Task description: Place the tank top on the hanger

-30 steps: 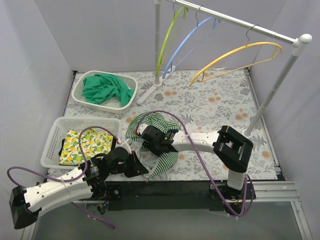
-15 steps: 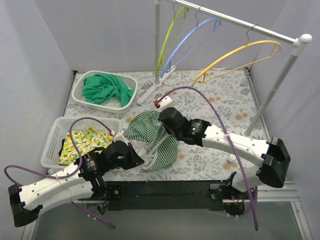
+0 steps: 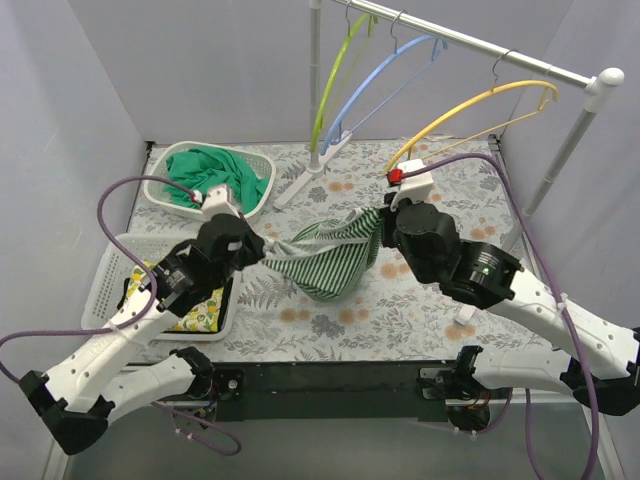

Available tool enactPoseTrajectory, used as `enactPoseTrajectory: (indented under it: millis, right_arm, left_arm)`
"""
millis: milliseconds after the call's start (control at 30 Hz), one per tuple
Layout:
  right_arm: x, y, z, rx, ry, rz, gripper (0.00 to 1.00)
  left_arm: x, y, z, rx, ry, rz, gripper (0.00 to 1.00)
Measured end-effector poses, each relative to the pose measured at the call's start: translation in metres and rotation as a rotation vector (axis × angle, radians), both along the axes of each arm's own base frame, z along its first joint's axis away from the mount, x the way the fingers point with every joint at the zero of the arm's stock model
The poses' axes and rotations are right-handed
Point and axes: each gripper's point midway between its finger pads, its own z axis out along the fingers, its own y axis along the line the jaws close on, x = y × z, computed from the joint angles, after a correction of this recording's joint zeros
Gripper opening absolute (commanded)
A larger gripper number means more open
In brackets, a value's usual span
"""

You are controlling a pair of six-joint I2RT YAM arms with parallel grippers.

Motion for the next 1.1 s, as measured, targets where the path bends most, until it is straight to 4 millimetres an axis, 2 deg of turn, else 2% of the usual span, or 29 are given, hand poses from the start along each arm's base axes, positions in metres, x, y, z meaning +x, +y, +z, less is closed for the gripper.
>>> enactPoseTrajectory:
  millis: [100, 167, 267, 333, 367, 433, 500, 567, 633, 667, 700, 767, 833, 967, 1033, 1100]
  right_arm:
    - [-0.003, -0.017, 0.024, 0.043, -0.04, -0.038, 0.01]
    - [-0.006, -0.028, 0.032, 0.07, -0.055, -0.057, 0.01]
    - [-0.011, -0.038, 0.034, 0.114, -0.05, -0.07, 0.01]
    - [-0.018, -0.042, 0.02, 0.142, -0.024, -0.06, 0.01]
    - [-0.024, -0.043, 0.005, 0.161, 0.005, -0.048, 0.02]
    - [-0.032, -0.038, -0.029, 0.178, 0.068, -0.017, 0.29]
    - [-0.045, -0.028, -0.082, 0.179, 0.17, 0.037, 0.49]
    - [-0.063, -0.019, -0.148, 0.138, 0.304, 0.104, 0.55]
    - [-0.084, -0.019, -0.206, 0.069, 0.439, 0.149, 0.62]
    - [-0.093, -0.021, -0.225, 0.048, 0.488, 0.166, 0.64]
    - [-0.098, -0.023, -0.235, 0.035, 0.517, 0.177, 0.69]
    - [-0.101, -0.019, -0.236, 0.042, 0.525, 0.198, 0.69]
    - [-0.095, -0.008, -0.222, 0.059, 0.492, 0.228, 0.69]
    - [-0.076, 0.023, -0.201, 0.051, 0.433, 0.274, 0.67]
    - [-0.064, 0.04, -0.199, 0.017, 0.417, 0.286, 0.62]
    - [-0.051, 0.055, -0.202, -0.034, 0.416, 0.288, 0.61]
  left_arm:
    - [0.041, 0.026, 0.03, -0.012, -0.057, 0.081, 0.0]
    - [0.068, 0.039, 0.053, -0.029, -0.091, 0.117, 0.0]
    - [0.098, 0.033, 0.08, -0.078, -0.135, 0.088, 0.0]
    - [0.108, 0.017, 0.09, -0.13, -0.154, 0.016, 0.0]
    - [0.107, 0.007, 0.089, -0.155, -0.15, -0.032, 0.0]
    - [0.101, -0.01, 0.078, -0.198, -0.127, -0.124, 0.0]
    - [0.086, -0.026, 0.05, -0.233, -0.063, -0.23, 0.0]
    - [0.066, -0.036, 0.01, -0.252, 0.04, -0.309, 0.0]
    - [0.042, -0.039, -0.038, -0.263, 0.172, -0.356, 0.0]
    - [0.031, -0.039, -0.058, -0.264, 0.231, -0.37, 0.0]
    - [0.019, -0.037, -0.076, -0.265, 0.287, -0.377, 0.0]
    - [-0.004, -0.033, -0.103, -0.266, 0.374, -0.384, 0.0]
    - [-0.018, -0.03, -0.111, -0.271, 0.41, -0.393, 0.0]
    - [-0.022, -0.03, -0.104, -0.279, 0.387, -0.404, 0.0]
    - [-0.022, -0.029, -0.102, -0.276, 0.378, -0.399, 0.0]
    - [-0.021, -0.027, -0.102, -0.27, 0.374, -0.39, 0.0]
